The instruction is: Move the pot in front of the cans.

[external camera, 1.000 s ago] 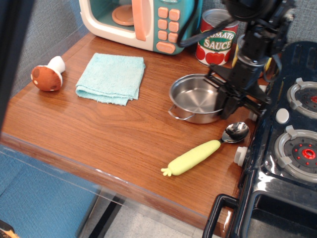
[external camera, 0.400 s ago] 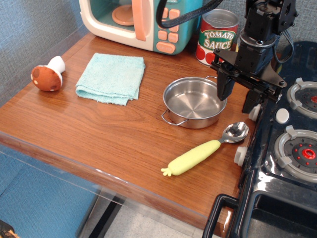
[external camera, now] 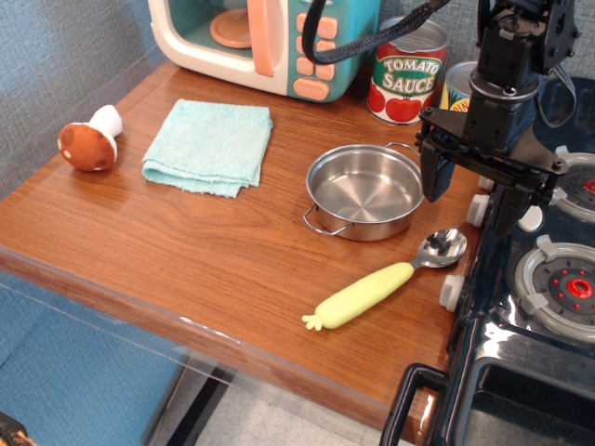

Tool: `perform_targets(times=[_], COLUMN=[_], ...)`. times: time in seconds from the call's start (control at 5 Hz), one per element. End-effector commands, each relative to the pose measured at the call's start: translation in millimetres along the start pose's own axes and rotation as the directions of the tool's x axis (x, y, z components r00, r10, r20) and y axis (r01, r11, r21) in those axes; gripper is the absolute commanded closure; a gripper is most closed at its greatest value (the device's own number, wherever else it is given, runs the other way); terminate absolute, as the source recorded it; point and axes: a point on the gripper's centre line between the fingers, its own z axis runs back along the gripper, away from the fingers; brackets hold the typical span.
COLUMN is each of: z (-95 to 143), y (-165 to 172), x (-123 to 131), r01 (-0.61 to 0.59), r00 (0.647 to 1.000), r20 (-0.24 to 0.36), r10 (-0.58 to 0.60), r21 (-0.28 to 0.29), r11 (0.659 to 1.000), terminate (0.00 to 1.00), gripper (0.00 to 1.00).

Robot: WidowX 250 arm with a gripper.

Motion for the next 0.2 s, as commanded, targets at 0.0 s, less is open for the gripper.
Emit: perform_targets(times=[0.0], z=[26.1], y=[-0.8], x=[-4.3], r01=[0.001], r00=[0.998], r20=[0.065], r10=[-0.001], r21=[-0.006], r11=[1.0], terminate=[1.0], gripper=[0.0])
